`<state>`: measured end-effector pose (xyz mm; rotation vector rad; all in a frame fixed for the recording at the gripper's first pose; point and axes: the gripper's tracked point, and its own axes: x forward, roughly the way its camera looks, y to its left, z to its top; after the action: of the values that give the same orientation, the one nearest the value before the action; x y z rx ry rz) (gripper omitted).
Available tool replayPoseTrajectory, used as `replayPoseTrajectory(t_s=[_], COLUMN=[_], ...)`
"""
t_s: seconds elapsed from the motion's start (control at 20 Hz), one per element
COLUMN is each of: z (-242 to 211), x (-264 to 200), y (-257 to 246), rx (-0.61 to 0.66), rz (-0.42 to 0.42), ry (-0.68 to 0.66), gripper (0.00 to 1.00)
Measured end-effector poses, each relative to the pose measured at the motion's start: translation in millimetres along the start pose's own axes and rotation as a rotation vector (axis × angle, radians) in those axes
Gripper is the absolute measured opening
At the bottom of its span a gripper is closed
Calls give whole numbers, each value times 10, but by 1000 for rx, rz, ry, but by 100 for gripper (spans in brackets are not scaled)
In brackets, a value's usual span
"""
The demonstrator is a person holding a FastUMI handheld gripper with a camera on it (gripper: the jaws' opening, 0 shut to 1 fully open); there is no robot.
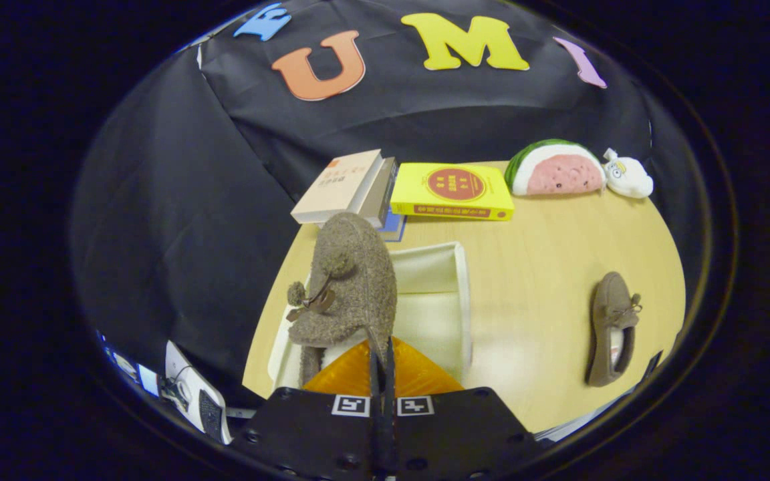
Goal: Open the storage box then place both shoes into the box .Put the left shoe in first, then the right shoe, with the right side of both shoes facing outward in a uniform manner.
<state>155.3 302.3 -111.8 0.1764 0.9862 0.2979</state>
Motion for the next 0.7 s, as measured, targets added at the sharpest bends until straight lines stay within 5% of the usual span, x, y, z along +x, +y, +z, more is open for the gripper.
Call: replayPoseTrajectory(t_s=[0.35,0.6,0.7], z=[-535,-683,-626], x=[723,835,810], y=[140,144,215], rx=[-9,-70,-76], rz=[-38,-93,-56], ry=[144,204,177], gripper=[0,1,20])
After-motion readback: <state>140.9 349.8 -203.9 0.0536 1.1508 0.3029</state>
